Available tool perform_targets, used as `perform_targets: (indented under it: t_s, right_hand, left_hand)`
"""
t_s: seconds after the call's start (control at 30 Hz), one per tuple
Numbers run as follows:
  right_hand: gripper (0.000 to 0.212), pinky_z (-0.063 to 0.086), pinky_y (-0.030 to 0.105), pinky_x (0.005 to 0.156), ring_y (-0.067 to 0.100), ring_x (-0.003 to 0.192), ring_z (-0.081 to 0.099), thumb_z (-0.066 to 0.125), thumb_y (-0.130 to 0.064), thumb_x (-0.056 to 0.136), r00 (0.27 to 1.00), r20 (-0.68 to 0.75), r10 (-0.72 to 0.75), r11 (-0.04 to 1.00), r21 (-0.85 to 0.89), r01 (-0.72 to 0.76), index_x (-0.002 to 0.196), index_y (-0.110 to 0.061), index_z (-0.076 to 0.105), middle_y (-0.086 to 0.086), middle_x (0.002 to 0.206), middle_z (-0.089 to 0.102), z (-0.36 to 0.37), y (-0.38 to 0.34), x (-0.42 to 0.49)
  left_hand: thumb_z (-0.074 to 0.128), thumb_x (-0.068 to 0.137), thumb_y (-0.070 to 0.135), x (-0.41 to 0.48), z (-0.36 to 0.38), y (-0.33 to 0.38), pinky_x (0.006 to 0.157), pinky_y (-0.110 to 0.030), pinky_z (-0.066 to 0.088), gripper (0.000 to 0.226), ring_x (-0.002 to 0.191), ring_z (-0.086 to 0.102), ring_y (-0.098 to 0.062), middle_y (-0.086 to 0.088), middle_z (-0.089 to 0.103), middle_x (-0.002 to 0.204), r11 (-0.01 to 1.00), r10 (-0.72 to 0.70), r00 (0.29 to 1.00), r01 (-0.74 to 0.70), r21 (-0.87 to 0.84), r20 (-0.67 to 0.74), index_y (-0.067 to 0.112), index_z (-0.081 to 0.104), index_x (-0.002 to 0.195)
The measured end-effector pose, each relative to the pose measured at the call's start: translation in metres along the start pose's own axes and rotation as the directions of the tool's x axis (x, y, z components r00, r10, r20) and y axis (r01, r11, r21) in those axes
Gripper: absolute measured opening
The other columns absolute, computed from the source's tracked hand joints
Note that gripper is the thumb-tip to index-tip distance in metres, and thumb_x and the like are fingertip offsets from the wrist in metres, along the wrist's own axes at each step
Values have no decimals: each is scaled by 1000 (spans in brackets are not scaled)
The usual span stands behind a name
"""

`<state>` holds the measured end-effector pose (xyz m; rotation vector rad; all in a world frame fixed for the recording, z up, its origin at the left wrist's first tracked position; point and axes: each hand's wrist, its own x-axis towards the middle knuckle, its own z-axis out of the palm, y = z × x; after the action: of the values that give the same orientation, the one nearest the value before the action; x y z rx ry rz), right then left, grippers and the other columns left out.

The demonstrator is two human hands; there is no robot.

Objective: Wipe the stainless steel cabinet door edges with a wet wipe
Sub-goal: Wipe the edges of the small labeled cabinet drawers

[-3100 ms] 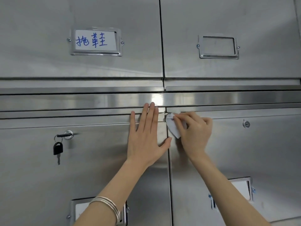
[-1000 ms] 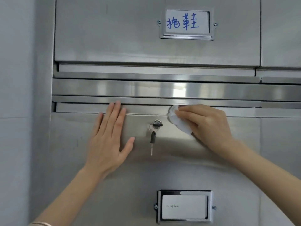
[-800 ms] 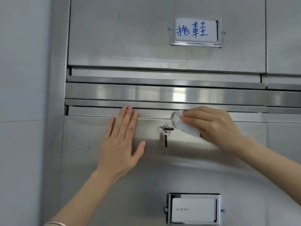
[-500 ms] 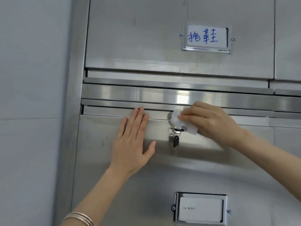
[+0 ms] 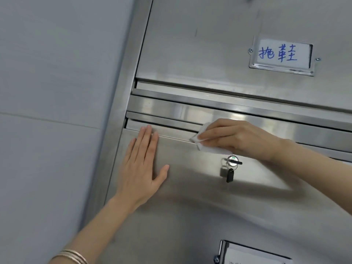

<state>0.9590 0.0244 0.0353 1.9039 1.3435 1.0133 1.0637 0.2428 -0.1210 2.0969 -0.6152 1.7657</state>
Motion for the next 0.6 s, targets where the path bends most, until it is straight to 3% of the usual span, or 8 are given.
perform_targets:
  t_s: [0.1,0.2,0.4,0.5,0.6]
  right_hand:
    - [23,54,35,82,26,98,64,59,0,87,997,65,-52,999,6,51,108,-3,70,4,116,67,1,9,11]
    - [31,55,36,79,27,95,65,41,-14,98,997,12,-75,997,-14,76,113,-4,67,6,117,66,3,10,9]
    - [24,57,33,60,25,90,68,56,-6,91,994,-37,-106,985,-140,100,112,-6,68,5,113,68,31,4,45]
    - [30,53,34,79,24,104,63,45,-15,96,986,17,-165,949,-270,163,116,-5,66,3,119,65,22,9,39]
    - [42,45,36,97,22,120,53,36,-31,98,991,106,-76,959,-264,101,125,-8,60,0,130,58,14,4,36]
  left_hand:
    - [36,93,47,-2,1,-1,122,-37,8,75,149,11,-25,-16,17,160,1000,5,1000,-5,11,-13,-1,22,150]
    - [37,93,46,-5,4,-3,122,-37,8,75,149,12,-26,-17,19,159,1000,-12,999,12,4,-34,-2,24,150]
    - [37,92,49,-6,3,-1,121,-38,10,78,149,13,-26,-18,19,159,998,-65,997,65,-8,-38,-2,24,149]
    - [37,92,48,-7,2,-1,121,-39,10,78,149,13,-27,-18,19,159,998,-69,997,68,-13,-39,-3,24,149]
    - [38,92,47,-7,3,-1,121,-39,11,77,149,14,-27,-17,20,158,998,-62,996,62,-16,-57,-3,26,149]
